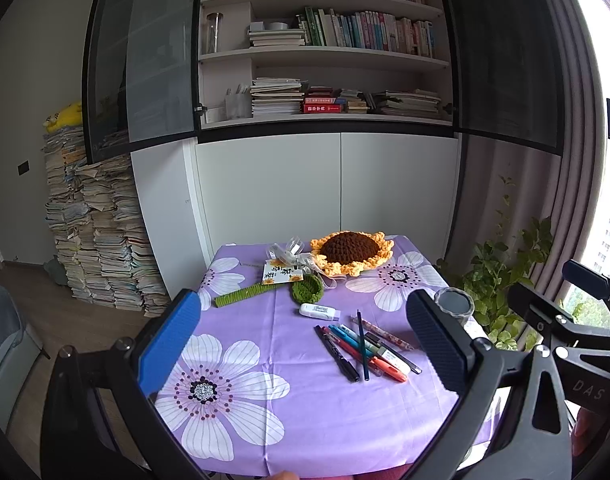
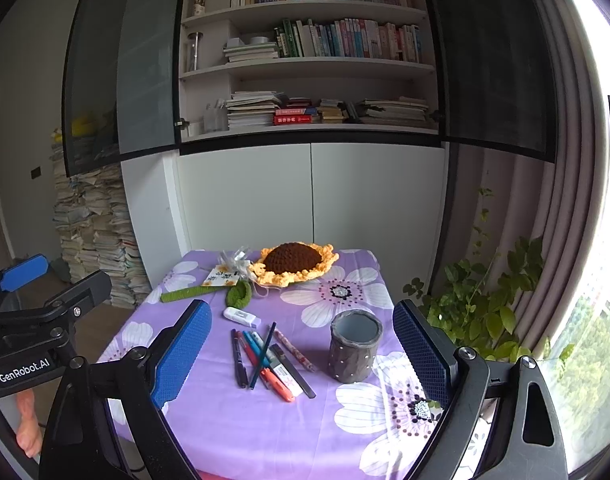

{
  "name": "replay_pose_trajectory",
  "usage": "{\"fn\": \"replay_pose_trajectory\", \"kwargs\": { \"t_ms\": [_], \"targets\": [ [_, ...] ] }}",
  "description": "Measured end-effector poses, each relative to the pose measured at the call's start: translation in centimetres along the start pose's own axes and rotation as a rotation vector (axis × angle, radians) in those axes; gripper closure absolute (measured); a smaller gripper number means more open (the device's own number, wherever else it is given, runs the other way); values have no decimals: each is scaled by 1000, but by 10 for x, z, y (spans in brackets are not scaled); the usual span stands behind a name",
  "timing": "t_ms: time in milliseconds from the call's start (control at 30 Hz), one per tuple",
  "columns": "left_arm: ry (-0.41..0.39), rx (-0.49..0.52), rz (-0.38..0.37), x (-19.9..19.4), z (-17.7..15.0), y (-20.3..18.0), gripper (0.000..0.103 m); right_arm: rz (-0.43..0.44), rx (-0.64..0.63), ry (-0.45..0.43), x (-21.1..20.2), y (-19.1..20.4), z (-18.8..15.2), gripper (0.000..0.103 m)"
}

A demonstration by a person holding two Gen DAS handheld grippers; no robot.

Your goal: Organize stationery

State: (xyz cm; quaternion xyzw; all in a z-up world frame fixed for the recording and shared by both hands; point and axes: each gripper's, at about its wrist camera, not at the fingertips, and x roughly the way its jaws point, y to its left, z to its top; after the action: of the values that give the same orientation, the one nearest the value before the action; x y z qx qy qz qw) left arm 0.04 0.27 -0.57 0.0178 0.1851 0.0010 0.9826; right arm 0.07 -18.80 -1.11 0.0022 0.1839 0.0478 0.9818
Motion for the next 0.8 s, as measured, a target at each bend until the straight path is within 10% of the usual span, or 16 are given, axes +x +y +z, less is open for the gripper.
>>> {"fn": "replay_pose_trajectory", "kwargs": {
  "t_ms": [800],
  "targets": [
    [11, 13, -3, 6, -7, -7, 1, -2, 9, 14, 5, 0, -10, 11]
  ]
}}
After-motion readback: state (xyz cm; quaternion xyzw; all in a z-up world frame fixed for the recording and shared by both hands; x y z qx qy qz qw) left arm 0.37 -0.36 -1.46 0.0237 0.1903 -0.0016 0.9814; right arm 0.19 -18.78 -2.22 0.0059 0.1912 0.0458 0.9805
